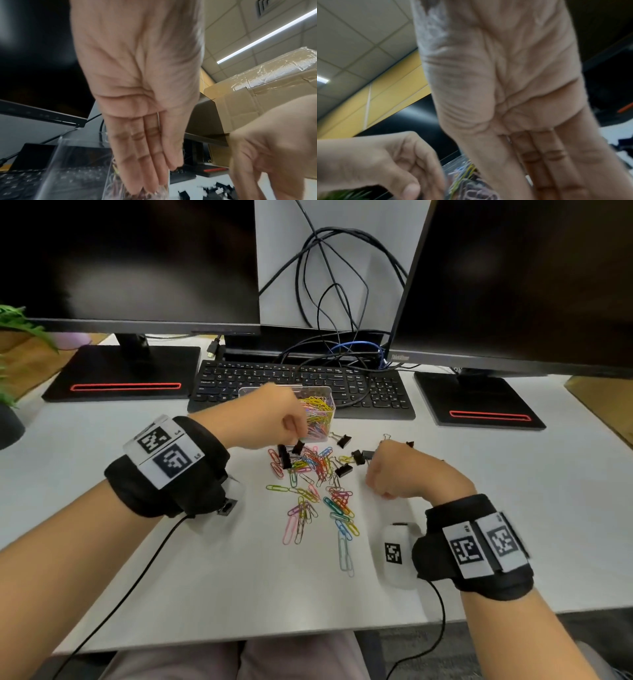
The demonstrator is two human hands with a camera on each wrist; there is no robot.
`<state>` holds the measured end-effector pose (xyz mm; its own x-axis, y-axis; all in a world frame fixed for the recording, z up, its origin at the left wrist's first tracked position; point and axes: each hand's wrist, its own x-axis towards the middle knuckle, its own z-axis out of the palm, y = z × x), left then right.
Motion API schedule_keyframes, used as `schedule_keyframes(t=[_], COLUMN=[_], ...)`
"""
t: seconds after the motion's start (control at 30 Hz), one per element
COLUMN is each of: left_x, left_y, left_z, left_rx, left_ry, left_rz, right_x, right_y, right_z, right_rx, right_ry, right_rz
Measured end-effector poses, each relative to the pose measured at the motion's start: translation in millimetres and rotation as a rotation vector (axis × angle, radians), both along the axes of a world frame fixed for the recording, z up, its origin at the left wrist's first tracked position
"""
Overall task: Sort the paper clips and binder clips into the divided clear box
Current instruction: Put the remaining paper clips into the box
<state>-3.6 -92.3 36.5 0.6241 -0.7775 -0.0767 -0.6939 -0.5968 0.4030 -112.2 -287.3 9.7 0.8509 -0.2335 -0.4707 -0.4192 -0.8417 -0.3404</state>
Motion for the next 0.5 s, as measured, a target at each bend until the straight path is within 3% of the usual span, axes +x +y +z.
schedule_keyframes(t=[0.13, 0.23, 0.37, 0.5], left_x=[-8, -10, -17, -22], left_y=[4, 6, 6, 4], left_z=[-15, -27, -29, -26], left_rx=[0.195, 0.325, 0.339, 0.291], left_ry=[0.013, -0.011, -0.022, -0.003], left_rz=[-0.041, -0.064, -0.098, -0.139], right_x=[-1, 0, 1, 3], right_y=[8, -1, -5, 3], right_z=[3, 6, 6, -2], right_rx=[0.14, 0.1, -0.015, 0.004], right_ry=[-0.097, -0.171, -0.205, -0.26], right_rz=[0.097, 0.033, 0.03, 0.101])
